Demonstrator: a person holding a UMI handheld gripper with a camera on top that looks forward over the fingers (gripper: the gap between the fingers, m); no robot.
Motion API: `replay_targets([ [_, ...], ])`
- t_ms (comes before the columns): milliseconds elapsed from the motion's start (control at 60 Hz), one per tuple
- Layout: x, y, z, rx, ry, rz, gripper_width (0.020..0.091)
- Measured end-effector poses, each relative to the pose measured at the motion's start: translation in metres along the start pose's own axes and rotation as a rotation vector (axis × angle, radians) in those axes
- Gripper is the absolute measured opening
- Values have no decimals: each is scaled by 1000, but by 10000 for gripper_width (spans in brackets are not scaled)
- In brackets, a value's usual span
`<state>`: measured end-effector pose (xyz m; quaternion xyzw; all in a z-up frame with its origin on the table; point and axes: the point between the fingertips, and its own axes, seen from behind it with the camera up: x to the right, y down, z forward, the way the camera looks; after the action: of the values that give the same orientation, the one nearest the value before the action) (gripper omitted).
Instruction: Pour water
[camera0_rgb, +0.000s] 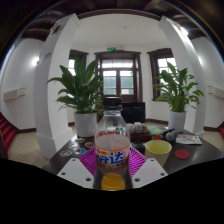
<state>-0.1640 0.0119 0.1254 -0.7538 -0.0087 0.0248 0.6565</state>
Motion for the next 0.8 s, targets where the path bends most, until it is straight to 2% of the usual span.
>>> replay_targets([
  [33,2,-1,0,11,4,6,380],
  [50,2,-2,0,16,6,7,345],
  [233,-1,-2,1,32,-14,-12,344],
  [350,3,-6,8,16,-14,102,344],
  [517,1,-31,31,22,-71,587,344],
  [800,23,-54,71,107,-131,1407,344],
])
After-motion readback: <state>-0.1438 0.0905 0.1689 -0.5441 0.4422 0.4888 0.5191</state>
